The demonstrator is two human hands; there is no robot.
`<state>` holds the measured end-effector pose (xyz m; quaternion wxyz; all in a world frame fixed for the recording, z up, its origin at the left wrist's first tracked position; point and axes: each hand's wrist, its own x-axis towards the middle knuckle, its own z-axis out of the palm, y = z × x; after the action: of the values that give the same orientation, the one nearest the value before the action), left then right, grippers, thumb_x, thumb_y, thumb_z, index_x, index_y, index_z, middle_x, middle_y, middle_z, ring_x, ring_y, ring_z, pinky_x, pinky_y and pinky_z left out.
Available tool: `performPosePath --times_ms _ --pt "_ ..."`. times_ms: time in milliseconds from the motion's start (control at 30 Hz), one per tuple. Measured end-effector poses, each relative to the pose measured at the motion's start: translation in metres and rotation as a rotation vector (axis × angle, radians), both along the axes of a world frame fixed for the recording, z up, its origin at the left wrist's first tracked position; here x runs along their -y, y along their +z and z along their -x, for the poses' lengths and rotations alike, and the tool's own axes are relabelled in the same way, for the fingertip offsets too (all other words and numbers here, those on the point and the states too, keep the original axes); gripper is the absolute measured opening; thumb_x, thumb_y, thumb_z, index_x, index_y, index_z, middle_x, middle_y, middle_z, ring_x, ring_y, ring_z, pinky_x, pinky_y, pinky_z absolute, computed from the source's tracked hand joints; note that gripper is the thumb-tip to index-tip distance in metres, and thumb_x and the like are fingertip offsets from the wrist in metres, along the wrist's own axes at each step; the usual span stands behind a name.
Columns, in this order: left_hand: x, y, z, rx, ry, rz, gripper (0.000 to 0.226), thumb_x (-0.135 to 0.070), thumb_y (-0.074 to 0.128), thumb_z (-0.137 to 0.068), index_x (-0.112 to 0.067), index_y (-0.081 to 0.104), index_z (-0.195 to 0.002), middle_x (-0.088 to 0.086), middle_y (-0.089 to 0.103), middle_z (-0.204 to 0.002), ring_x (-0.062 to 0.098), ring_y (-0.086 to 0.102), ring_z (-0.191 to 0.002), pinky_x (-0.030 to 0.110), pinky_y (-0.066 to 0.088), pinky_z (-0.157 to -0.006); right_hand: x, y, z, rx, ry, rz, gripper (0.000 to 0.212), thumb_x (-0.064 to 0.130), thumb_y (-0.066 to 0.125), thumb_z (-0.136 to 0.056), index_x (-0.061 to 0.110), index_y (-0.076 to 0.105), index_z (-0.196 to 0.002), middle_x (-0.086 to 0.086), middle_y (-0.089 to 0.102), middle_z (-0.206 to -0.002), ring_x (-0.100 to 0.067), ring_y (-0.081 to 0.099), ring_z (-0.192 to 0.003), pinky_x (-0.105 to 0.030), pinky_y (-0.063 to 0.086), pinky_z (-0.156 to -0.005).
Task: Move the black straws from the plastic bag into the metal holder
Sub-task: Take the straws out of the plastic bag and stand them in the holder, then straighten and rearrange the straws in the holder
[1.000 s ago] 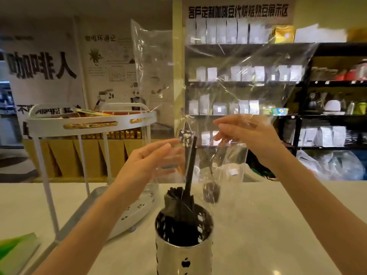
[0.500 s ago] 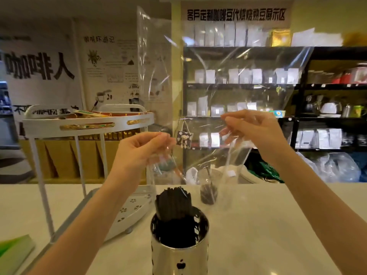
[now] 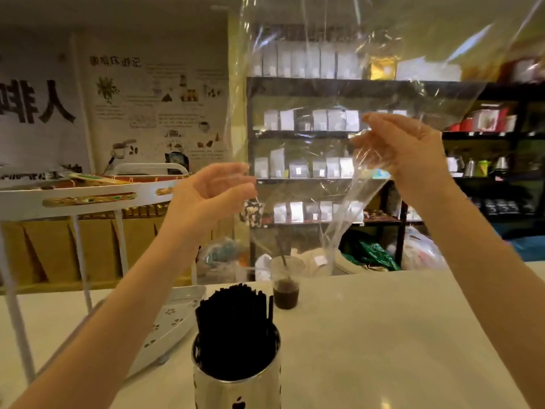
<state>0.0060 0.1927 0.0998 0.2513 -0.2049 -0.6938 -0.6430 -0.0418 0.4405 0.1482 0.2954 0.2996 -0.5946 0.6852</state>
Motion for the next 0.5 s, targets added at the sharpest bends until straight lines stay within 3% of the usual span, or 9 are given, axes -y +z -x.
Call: performPosePath --times_ms 67,200,300,367,433,500 --pt "-0.009 -0.002 0.001 -0.001 -0.009 -0.017 0.039 -0.024 0.068 -0.065 -0.018 0.063 -0.103 0.007 0.074 -0.091 0.023 0.070 -0.088 0.029 0.057 -0.074 -0.015 0.002 0.001 0.030 -0.024 0.006 0.025 0.038 0.074 -0.060 0.020 0.073 -0.077 0.005 0.073 -0.062 -0.009 0.065 -0.057 -0.023 0.053 -0.054" --pt "-0.034 -0.011 -0.001 0.015 -0.033 -0.026 0.050 -0.007 0.067 -0.073 -0.017 0.050 -0.119 0.005 0.074 -0.074 0.013 0.071 -0.066 0.017 0.054 -0.054 -0.044 -0.004 0.011 0.250 -0.113 -0.059 0.011 0.024 0.070 -0.077 0.013 0.069 -0.077 0.003 0.070 -0.060 -0.007 0.063 -0.050 -0.018 0.049 -0.045" --pt "-0.055 -0.024 -0.003 0.052 0.005 0.051 0.072 -0.006 0.067 -0.075 -0.023 0.030 -0.135 0.008 0.072 -0.078 0.009 0.070 -0.063 0.014 0.052 -0.051 -0.065 -0.020 0.016 0.530 -0.204 -0.128 0.017 0.029 0.072 -0.076 0.014 0.065 -0.078 0.000 0.065 -0.068 -0.007 0.062 -0.051 -0.019 0.051 -0.046" --pt "-0.068 -0.034 -0.006 0.079 0.007 0.118 0.083 -0.004 0.067 -0.076 -0.034 0.020 -0.138 0.009 0.070 -0.081 0.011 0.070 -0.065 0.020 0.055 -0.052 -0.078 -0.036 0.015 0.651 -0.285 -0.172 0.023 0.033 0.075 -0.073 0.014 0.063 -0.073 0.002 0.061 -0.061 -0.011 0.056 -0.052 -0.020 0.049 -0.048" --pt "-0.081 -0.045 -0.013 0.067 -0.005 0.234 0.082 -0.005 0.066 -0.076 -0.040 0.021 -0.136 0.008 0.067 -0.078 0.013 0.069 -0.065 0.025 0.058 -0.054 -0.089 -0.054 0.014 0.696 -0.372 -0.163 0.031 0.035 0.076 -0.071 0.014 0.056 -0.061 0.005 0.051 -0.042 -0.012 0.044 -0.043 -0.020 0.040 -0.043" --pt "-0.094 -0.056 -0.019 0.077 -0.037 0.312 0.068 -0.007 0.063 -0.079 -0.042 0.031 -0.129 0.007 0.063 -0.078 0.014 0.068 -0.064 0.022 0.057 -0.052 -0.101 -0.074 0.014 0.716 -0.529 -0.200 0.044 0.043 0.076 -0.069 0.013 0.046 -0.056 0.002 0.045 -0.040 -0.014 0.038 -0.043 -0.023 0.033 -0.045"
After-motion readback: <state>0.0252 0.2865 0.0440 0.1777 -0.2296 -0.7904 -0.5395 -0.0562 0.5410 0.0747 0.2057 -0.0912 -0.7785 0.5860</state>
